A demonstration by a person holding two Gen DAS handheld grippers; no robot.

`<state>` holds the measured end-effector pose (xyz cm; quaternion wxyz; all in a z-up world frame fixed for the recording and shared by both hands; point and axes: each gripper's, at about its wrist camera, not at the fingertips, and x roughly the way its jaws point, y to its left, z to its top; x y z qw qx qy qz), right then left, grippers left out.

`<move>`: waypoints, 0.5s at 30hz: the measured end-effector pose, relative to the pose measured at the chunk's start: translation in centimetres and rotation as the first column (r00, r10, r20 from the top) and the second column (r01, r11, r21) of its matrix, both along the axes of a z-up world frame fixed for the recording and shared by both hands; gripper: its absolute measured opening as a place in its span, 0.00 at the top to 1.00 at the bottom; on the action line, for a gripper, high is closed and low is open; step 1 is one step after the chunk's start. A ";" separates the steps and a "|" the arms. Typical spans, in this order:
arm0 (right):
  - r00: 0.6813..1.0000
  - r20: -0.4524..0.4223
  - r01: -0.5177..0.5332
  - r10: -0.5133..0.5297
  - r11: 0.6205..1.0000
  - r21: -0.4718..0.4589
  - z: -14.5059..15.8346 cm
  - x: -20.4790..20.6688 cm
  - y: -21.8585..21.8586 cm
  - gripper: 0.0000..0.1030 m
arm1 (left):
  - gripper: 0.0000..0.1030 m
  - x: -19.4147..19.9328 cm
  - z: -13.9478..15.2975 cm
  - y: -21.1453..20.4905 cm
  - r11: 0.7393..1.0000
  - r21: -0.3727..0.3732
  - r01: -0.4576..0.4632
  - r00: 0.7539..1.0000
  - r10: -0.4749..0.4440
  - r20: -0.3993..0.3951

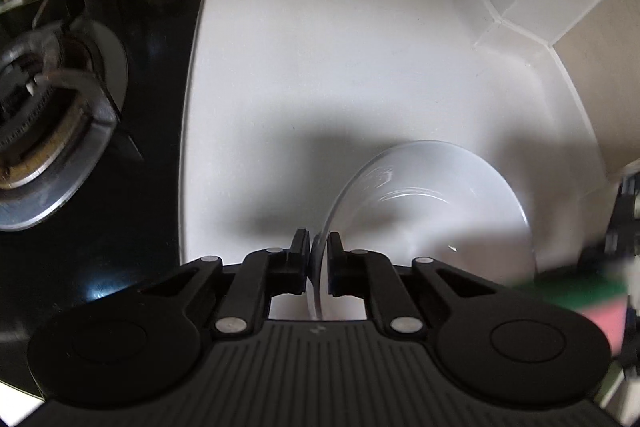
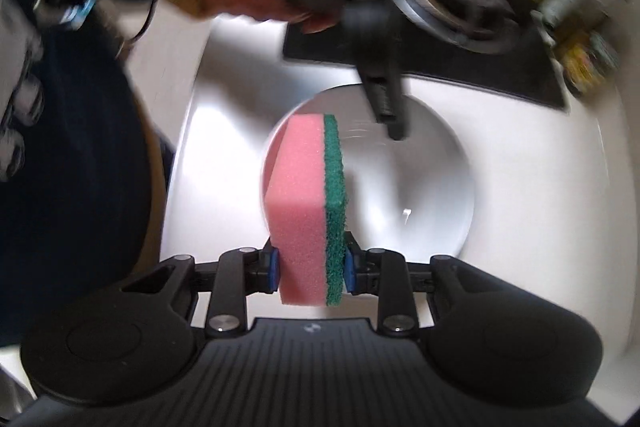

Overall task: Clean bowl
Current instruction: 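Scrub the bowl's inner wall near the left tool with the sponge while the left tool holds the rim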

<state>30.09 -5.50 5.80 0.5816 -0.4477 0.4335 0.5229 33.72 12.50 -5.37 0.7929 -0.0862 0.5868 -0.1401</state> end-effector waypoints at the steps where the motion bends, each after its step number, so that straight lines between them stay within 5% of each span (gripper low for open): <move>1: 1.000 0.018 0.017 -0.017 0.999 -0.029 -0.1 0.4 -0.2 0.75 | 0.95 0.2 0.0 0.3 1.000 -0.009 -0.002 1.000 0.002 -0.018; 2: 0.995 0.094 0.026 -0.018 0.996 -0.080 -0.4 0.9 -0.3 0.75 | 0.95 0.2 -0.1 0.3 1.000 -0.012 0.001 1.000 -0.001 -0.026; 5: 0.990 0.141 0.001 0.012 0.996 -0.094 -0.2 1.2 0.6 0.75 | 0.95 -0.5 0.0 -0.1 0.999 0.009 0.042 0.999 -0.041 -0.026; 8: 0.966 0.221 -0.106 0.134 0.985 -0.135 -0.9 0.6 3.1 0.75 | 0.95 -1.0 0.2 -0.6 0.997 0.036 0.073 0.997 -0.073 -0.011; 10: 0.938 0.263 -0.187 0.227 0.968 -0.170 -1.2 0.0 4.3 0.75 | 0.95 -1.2 0.2 -0.8 0.994 0.053 0.095 0.995 -0.095 -0.002; 15: 0.803 0.312 -0.395 0.509 0.845 -0.360 -4.2 -1.8 6.0 0.76 | 0.93 -1.6 0.3 -1.2 0.986 0.081 0.142 0.989 -0.144 0.014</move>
